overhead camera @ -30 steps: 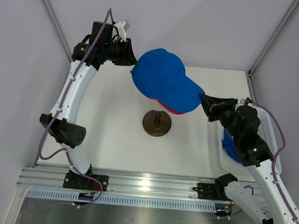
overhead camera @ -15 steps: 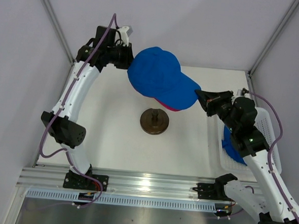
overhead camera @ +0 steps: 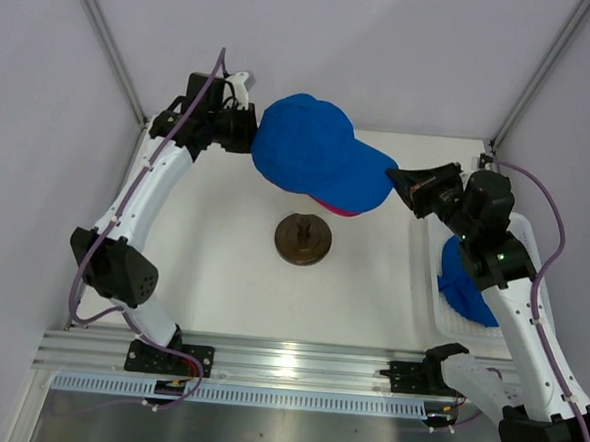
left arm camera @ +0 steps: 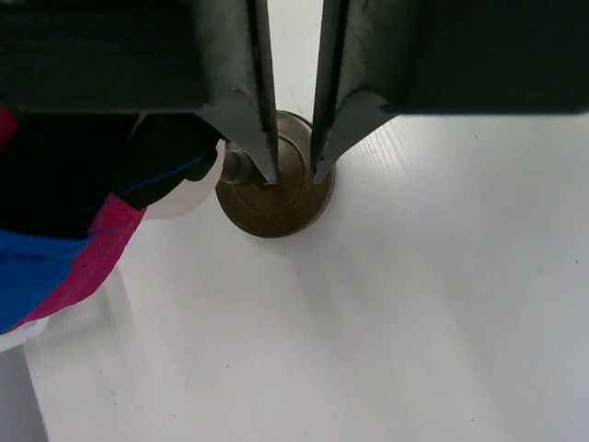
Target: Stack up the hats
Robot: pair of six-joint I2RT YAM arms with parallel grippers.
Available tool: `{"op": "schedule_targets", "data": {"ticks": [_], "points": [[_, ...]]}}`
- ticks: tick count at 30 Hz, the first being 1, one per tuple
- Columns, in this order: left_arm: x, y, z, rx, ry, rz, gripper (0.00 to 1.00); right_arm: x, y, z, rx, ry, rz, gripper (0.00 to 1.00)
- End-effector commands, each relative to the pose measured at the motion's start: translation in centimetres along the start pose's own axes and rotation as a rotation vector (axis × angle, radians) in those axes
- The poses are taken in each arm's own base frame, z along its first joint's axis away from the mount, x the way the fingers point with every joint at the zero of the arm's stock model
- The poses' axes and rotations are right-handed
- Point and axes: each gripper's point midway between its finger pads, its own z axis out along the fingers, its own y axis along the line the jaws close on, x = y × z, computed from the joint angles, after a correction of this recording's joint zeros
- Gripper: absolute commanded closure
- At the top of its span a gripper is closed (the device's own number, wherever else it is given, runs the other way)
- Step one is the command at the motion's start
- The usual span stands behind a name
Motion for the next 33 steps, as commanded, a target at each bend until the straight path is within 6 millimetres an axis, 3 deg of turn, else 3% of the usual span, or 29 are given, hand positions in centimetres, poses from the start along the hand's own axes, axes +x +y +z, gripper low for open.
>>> {"op": "schedule_targets", "data": {"ticks": [1, 6, 8, 9, 11, 12, 18, 23, 26, 33], "points": [[-2.8, 0.5, -3.6, -0.003, -0.14, -0.027, 0.75, 0.3, -5.8, 0.7, 0.208, 0.086, -0.149, 1.0], [-5.4, 1.3, -8.7, -0.007, -0.279, -0.078, 0.37, -0.9, -5.3, 2.5, 0.2, 0.171, -0.2, 1.0], [-5.4, 1.5, -9.9, -0.018, -0.308, -0.077, 0.3, -1.5, -4.7, 2.9, 0.194, 0.172, -0.202, 1.0], [-5.8, 1.5, -11.5, -0.027, -0.346, -0.071, 0.24, -1.6, -4.8, 3.4, 0.2, 0.175, -0.201, 1.0], [-5.3, 1.6, -12.1, -0.028, -0.356, -0.074, 0.2, -2.1, -4.6, 3.8, 0.19, 0.175, -0.202, 1.0], [-5.6, 1.2, -13.5, -0.027, -0.389, -0.063, 0.18, -2.2, -4.7, 4.0, 0.19, 0.175, -0.2, 1.0], [-4.6, -0.4, -13.1, 0.082, -0.386, -0.072, 0.19, -3.6, -4.2, 5.5, 0.143, 0.227, -0.216, 1.0], [-3.6, 0.4, -11.3, 0.09, -0.369, -0.121, 0.21, -3.9, -4.5, 7.3, 0.138, 0.332, -0.273, 1.0], [-4.1, 0.2, -10.6, 0.123, -0.366, -0.134, 0.25, -3.8, -3.6, 7.8, 0.111, 0.379, -0.3, 1.0], [-5.0, 0.1, -9.6, 0.154, -0.369, -0.149, 0.3, -4.3, -3.7, 9.3, 0.118, 0.439, -0.328, 1.0]]}}
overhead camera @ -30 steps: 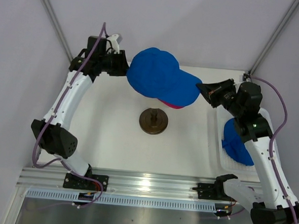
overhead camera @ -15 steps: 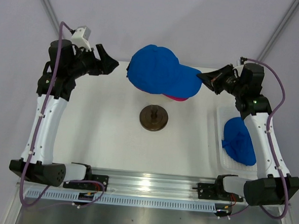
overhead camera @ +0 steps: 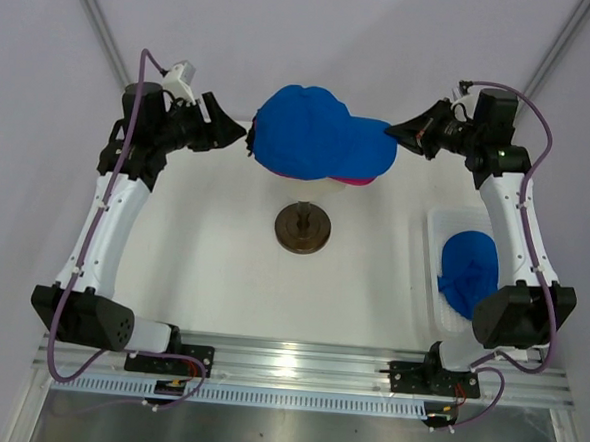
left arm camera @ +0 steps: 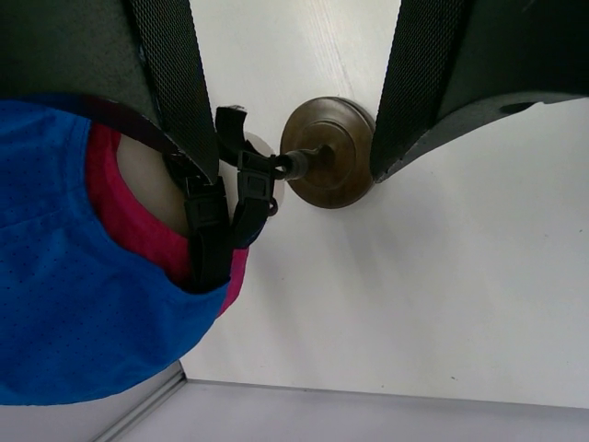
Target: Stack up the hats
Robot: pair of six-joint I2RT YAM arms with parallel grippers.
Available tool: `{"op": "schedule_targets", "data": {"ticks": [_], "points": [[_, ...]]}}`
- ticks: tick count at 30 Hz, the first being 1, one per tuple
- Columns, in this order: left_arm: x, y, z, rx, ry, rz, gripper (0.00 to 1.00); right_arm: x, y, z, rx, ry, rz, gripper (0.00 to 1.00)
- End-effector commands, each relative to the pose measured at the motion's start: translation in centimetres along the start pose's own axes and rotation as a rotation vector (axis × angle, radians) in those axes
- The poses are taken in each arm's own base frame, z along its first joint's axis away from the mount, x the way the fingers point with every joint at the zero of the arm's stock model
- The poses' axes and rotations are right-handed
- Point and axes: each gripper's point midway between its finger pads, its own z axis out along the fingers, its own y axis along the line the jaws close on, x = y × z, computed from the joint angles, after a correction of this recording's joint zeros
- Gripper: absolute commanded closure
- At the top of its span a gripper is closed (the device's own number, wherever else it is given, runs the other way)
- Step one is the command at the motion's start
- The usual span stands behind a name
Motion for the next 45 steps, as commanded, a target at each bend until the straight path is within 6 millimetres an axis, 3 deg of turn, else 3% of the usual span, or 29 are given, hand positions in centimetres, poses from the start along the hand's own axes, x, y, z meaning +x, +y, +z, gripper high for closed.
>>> {"op": "schedule_targets", "data": {"ticks": [1, 13, 24, 29, 33, 45], "points": [[-2.1, -1.9, -0.1, 0.09, -0.057, 0.007, 0.3, 1.7, -5.1, 1.2, 0.146, 0.103, -0.023, 1.0], [-2.3, -3.8, 0.9, 0.165, -0.043, 0.02, 0.34, 0.8, -5.1, 1.5, 0.131, 0.118, 0.004, 1.0], [-1.9, -1.9, 4.1, 0.02, -0.023, 0.008, 0.4, 0.7, -4.2, 1.1, 0.118, 0.121, -0.012, 1.0], [-0.1, 1.0, 5.0, -0.106, 0.036, -0.013, 0.46, 0.9, -4.6, 1.1, 0.138, 0.134, -0.01, 1.0], [2.9, 3.2, 6.2, -0.156, 0.114, -0.038, 0.52, 1.1, -5.3, 1.3, 0.157, 0.142, 0.004, 1.0], [7.5, 5.3, 7.6, -0.169, 0.221, -0.085, 0.59, 3.4, -5.6, 1.0, 0.169, 0.167, 0.005, 1.0]]}}
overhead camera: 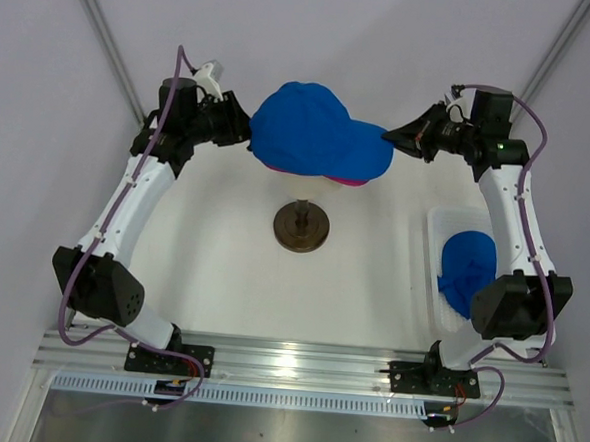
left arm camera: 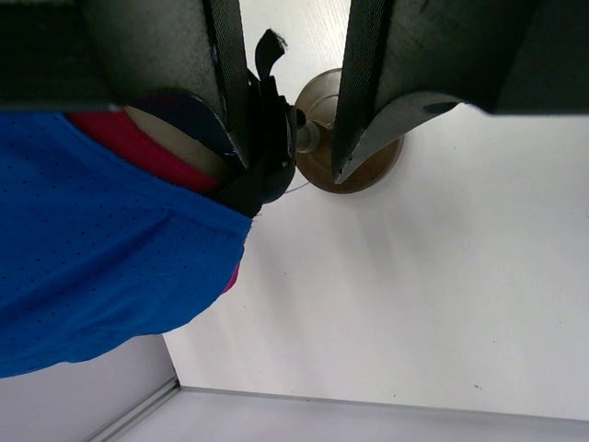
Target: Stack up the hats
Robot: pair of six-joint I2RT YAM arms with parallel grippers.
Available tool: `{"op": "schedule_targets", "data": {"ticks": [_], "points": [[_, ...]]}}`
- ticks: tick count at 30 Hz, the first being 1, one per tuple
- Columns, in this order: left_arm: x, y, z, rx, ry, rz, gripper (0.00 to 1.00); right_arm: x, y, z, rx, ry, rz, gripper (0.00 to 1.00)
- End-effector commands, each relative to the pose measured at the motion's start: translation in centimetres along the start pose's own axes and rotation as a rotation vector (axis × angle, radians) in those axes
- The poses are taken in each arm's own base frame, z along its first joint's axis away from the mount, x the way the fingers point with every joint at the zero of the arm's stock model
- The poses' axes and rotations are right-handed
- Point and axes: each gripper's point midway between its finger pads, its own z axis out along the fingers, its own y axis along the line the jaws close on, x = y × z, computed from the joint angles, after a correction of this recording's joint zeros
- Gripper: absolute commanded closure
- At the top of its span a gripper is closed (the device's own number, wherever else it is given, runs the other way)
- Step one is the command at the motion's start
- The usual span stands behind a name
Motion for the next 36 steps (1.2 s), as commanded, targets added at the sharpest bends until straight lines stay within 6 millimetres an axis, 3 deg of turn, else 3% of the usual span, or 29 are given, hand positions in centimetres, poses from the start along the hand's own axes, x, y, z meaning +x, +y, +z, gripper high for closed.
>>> {"op": "schedule_targets", "data": {"ticks": [1, 7, 10, 12, 15, 16, 18, 20, 21, 22, 24, 25, 30, 33, 36], "points": [[6.1, 5.5, 1.6, -0.168, 0.172, -0.058, 0.6, 2.7, -5.1, 0.9, 0.154, 0.06, -0.018, 1.0], [6.8, 5.7, 0.1, -0.186, 0.163, -0.028, 0.6, 3.9, -5.2, 0.1, 0.155, 0.066, -0.025, 1.0], [5.8, 5.1, -0.6, -0.185, 0.136, -0.007, 0.58, 4.5, -5.0, -0.4, 0.146, 0.069, -0.043, 1.0], [4.1, 4.3, -1.1, -0.175, 0.1, 0.013, 0.56, 4.6, -4.4, -0.8, 0.13, 0.066, -0.064, 0.96], [1.7, 2.6, -1.9, -0.149, 0.059, 0.037, 0.47, 4.2, -3.3, -1.5, 0.095, 0.056, -0.099, 0.86], [1.2, 2.2, -2.1, -0.143, 0.049, 0.044, 0.44, 4.1, -3.0, -1.8, 0.085, 0.053, -0.12, 0.77], [-0.9, 0.6, -3.0, -0.11, 0.006, 0.063, 0.38, 3.5, -1.6, -2.5, 0.064, 0.038, -0.169, 0.69], [-2.2, -0.6, -3.4, -0.082, -0.013, 0.076, 0.36, 3.4, -0.9, -2.9, 0.06, 0.049, -0.23, 0.59], [-2.2, -0.8, -3.6, -0.081, -0.004, 0.07, 0.33, 2.9, 0.6, -3.5, 0.041, 0.031, -0.284, 0.55], [-3.2, -1.6, -3.9, -0.064, -0.023, 0.078, 0.31, 3.0, 0.8, -3.8, 0.052, 0.039, -0.295, 0.45], [-3.8, -2.4, -4.0, -0.042, -0.017, 0.068, 0.26, 2.2, 1.0, -4.1, 0.078, 0.022, -0.341, 0.4], [-4.3, -2.8, -4.3, -0.034, -0.027, 0.072, 0.24, 1.9, 2.0, -4.7, 0.079, 0.003, -0.368, 0.37], [-5.1, -2.6, -5.6, -0.059, -0.043, 0.067, 0.1, 0.5, 3.4, -5.8, 0.101, -0.068, -0.44, 0.25], [-5.7, -1.6, -7.0, -0.088, -0.061, 0.061, 0.08, 0.0, 3.6, -6.5, 0.106, -0.096, -0.459, 0.2], [-6.6, 0.0, -8.7, -0.134, -0.089, 0.046, 0.06, -1.9, 1.8, -7.8, 0.168, -0.154, -0.429, 0.15]]}}
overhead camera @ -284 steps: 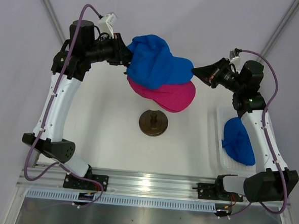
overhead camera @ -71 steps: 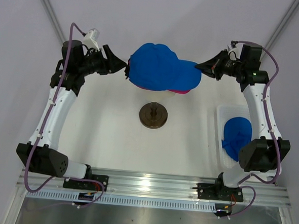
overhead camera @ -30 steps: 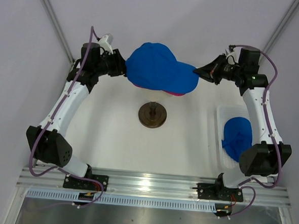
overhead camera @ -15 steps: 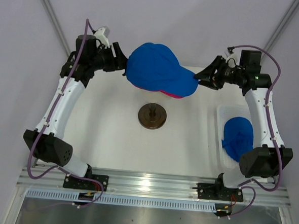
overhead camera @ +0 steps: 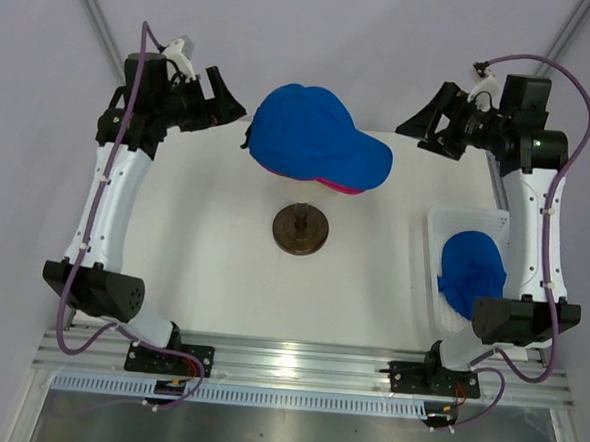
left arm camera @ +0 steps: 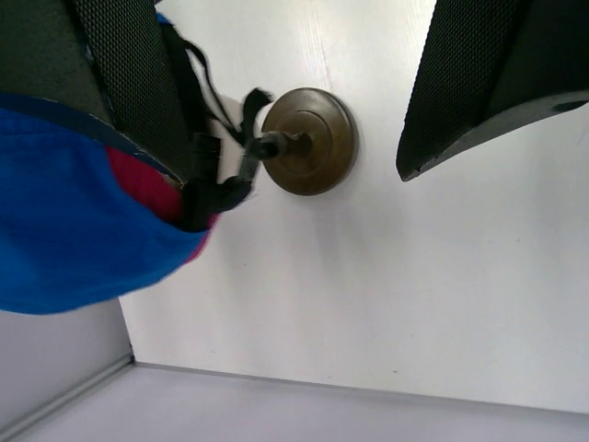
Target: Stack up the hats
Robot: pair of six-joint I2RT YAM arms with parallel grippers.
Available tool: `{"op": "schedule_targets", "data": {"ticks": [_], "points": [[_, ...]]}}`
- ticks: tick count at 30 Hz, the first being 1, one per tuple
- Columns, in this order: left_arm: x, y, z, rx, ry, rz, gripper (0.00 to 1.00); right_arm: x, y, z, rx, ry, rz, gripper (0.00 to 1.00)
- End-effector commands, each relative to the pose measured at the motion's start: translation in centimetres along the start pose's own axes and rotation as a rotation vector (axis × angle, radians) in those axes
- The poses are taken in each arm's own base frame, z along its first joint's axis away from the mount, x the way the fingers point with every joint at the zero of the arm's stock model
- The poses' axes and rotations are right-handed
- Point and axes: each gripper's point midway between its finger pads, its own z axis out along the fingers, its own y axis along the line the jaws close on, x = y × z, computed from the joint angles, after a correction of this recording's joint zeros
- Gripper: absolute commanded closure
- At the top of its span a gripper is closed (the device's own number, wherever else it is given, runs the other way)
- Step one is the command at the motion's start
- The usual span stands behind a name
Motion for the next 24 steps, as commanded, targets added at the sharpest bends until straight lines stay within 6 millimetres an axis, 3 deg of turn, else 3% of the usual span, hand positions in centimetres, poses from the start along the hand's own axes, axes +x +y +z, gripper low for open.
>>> {"op": "schedule_targets", "data": {"ticks": [1, 3, 4, 5, 6, 8, 9, 12, 16, 19, 21, 24], "points": [[-2.4, 0.7, -4.4, -0.025, -0.083, 0.018, 0.04, -2.0, -3.8, -2.4, 0.127, -0.088, 0.02, 0.11], [-2.8, 1.2, -5.9, -0.037, -0.099, 0.021, 0.0, -2.4, -7.6, -3.3, 0.231, -0.123, 0.1, 0.09], [-3.2, 0.8, -7.3, -0.031, -0.122, 0.047, 0.01, -2.8, -8.7, -4.1, 0.261, -0.157, 0.128, 0.09], [-3.2, 0.4, -8.0, -0.027, -0.132, 0.057, 0.0, -3.3, -11.2, -5.7, 0.327, -0.206, 0.173, 0.1], [-3.9, 1.2, -9.0, -0.054, -0.164, 0.054, 0.0, -2.2, -13.2, -5.8, 0.365, -0.201, 0.222, 0.1], [-3.9, 0.5, -10.5, -0.039, -0.191, 0.073, 0.0, -2.3, -14.8, -7.9, 0.447, -0.279, 0.223, 0.09], [-3.9, 0.2, -10.9, -0.035, -0.196, 0.082, 0.0, -1.1, -17.4, -8.5, 0.52, -0.293, 0.261, 0.07], [-3.2, -0.4, -11.5, -0.003, -0.2, 0.092, 0.0, 1.1, -21.3, -11.0, 0.704, -0.345, 0.315, 0.04], [-1.4, -1.1, -11.8, 0.055, -0.188, 0.096, 0.0, 7.8, -26.9, -12.0, 0.873, -0.257, 0.457, 0.02], [-0.2, -1.6, -11.9, 0.099, -0.163, 0.103, 0.01, 10.9, -29.3, -13.6, 1.001, -0.241, 0.504, 0.0], [0.5, -1.7, -11.8, 0.114, -0.145, 0.102, 0.01, 11.3, -29.6, -14.0, 1.01, -0.261, 0.521, 0.0], [1.5, -1.9, -11.7, 0.144, -0.119, 0.1, 0.01, 12.7, -30.6, -13.7, 1.046, -0.364, 0.702, 0.01]]}}
